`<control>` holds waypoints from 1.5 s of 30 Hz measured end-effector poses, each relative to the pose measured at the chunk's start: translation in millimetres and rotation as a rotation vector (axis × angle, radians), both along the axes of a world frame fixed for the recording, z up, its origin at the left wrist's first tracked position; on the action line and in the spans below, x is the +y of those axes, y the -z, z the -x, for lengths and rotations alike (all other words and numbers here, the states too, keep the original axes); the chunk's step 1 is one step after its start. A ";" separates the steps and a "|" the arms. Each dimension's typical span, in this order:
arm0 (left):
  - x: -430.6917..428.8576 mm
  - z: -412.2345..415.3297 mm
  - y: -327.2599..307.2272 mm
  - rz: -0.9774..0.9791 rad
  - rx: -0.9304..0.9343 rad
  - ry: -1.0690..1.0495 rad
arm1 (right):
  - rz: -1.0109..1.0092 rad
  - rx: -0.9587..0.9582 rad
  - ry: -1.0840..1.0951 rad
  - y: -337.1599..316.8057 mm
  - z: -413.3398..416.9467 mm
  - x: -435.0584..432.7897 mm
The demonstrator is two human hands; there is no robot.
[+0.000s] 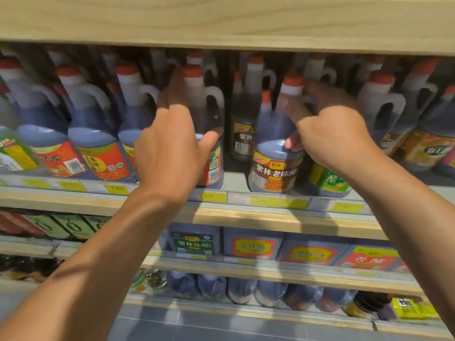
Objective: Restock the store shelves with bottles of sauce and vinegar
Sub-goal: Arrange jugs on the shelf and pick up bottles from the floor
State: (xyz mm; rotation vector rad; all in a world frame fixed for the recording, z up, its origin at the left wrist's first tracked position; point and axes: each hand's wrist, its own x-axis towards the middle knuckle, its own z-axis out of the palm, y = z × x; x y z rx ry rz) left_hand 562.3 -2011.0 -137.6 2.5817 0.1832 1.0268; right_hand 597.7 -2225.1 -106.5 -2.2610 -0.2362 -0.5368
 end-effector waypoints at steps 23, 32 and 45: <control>-2.8 -3.2 2.3 0.047 0.013 0.005 | -0.220 -0.100 0.362 40.0 37.1 -87.5; -5.5 -2.5 1.6 0.050 0.024 -0.014 | -0.138 0.137 0.225 66.0 37.2 -81.2; -6.6 2.1 4.2 0.019 -0.003 -0.013 | -0.190 0.143 0.166 70.6 34.2 -32.2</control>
